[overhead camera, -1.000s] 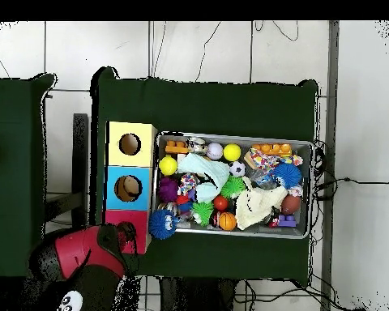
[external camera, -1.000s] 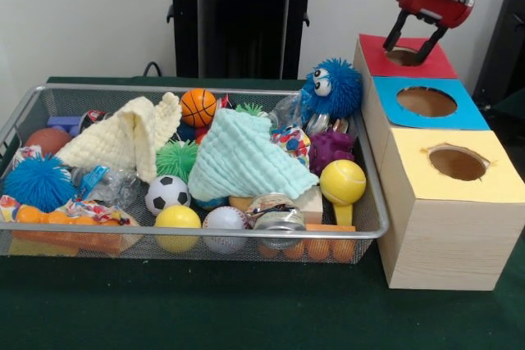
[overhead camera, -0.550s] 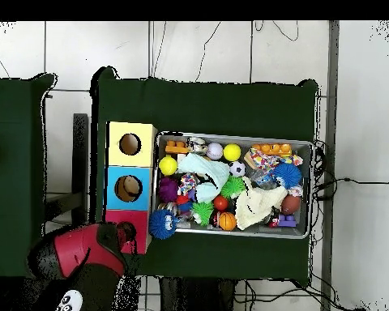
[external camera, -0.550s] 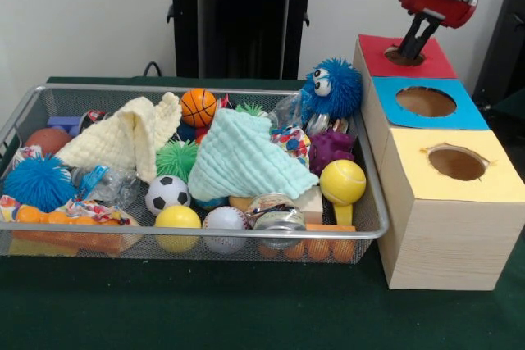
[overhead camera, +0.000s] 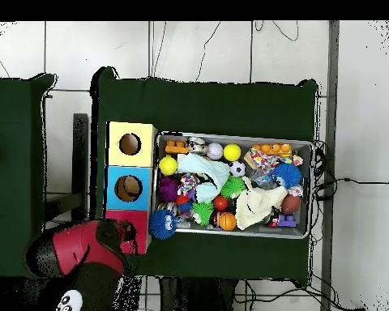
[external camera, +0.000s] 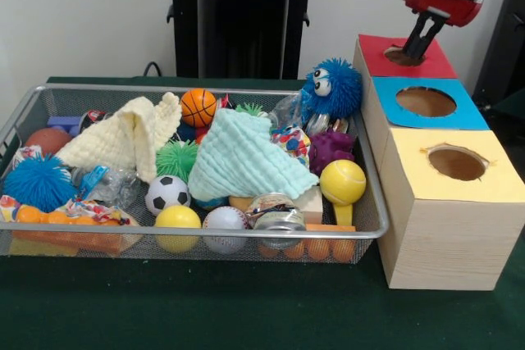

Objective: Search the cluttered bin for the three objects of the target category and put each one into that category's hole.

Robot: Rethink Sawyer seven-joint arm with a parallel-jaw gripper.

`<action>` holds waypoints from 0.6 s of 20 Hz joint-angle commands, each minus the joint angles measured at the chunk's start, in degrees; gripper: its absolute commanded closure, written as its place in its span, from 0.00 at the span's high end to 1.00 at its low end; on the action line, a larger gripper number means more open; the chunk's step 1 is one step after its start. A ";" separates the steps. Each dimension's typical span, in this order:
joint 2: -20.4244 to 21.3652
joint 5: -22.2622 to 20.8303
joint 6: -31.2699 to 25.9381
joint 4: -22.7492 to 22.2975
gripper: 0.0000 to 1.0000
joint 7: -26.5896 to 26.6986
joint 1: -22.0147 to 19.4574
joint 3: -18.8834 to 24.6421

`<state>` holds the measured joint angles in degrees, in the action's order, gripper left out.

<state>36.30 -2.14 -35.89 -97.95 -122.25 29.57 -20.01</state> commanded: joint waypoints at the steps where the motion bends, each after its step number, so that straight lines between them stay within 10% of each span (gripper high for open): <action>1: 4.14 -1.95 -9.30 2.68 0.00 -0.21 -3.94 2.01; 12: 9.74 -4.87 -10.70 -0.20 0.00 4.80 -8.44 3.24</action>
<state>42.54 -2.73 -40.19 -97.58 -122.26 24.61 -20.04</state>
